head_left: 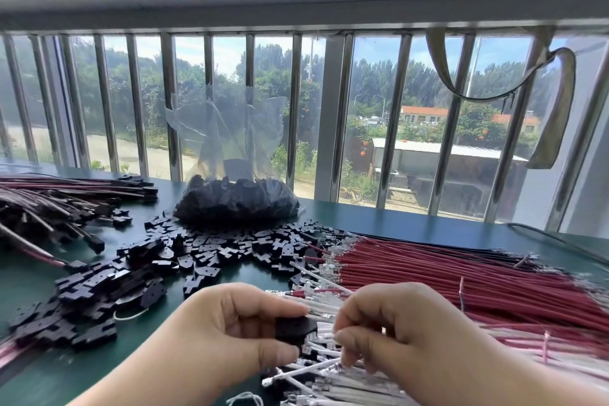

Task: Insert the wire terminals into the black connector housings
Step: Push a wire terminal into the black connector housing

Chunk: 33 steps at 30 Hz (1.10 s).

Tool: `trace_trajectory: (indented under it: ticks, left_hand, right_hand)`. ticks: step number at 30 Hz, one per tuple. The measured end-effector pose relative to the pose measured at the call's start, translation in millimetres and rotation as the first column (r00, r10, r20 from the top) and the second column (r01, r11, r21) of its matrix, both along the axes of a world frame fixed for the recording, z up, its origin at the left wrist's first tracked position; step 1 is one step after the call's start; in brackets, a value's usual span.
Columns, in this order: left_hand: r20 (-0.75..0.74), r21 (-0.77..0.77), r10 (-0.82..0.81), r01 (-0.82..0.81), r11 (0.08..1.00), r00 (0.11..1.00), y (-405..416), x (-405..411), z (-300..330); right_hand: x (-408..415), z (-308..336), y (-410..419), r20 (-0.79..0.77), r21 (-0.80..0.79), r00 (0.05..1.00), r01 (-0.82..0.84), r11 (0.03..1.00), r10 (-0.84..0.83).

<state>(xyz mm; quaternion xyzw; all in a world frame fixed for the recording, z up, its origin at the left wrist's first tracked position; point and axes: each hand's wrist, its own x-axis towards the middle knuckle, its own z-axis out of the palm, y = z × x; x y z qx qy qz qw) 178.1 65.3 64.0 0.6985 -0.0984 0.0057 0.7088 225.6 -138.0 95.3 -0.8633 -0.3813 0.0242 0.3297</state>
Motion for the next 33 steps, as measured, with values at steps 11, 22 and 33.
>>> trace_trajectory:
  ticks: [11, 22, 33]
  left_hand:
    - [-0.116, 0.015, -0.056, 0.058, 0.998, 0.992, 7, 4, -6]
    - [-0.003, 0.014, 0.005, -0.005, 1.000, 1.000, -3, 3, -8]
    - [-0.278, -0.289, -0.215, 0.132, 0.948, 0.936, -4, -8, -2]
  right_hand:
    - [-4, -6, -2, 0.398, -0.056, 0.917, 0.006, 0.998, 0.017]
    - [-4, -11, 11, -0.149, 0.015, 0.986, 0.081, 0.997, -0.078]
    - [-11, -15, 4, 0.806, -0.175, 0.585, 0.090, 0.980, 0.090]
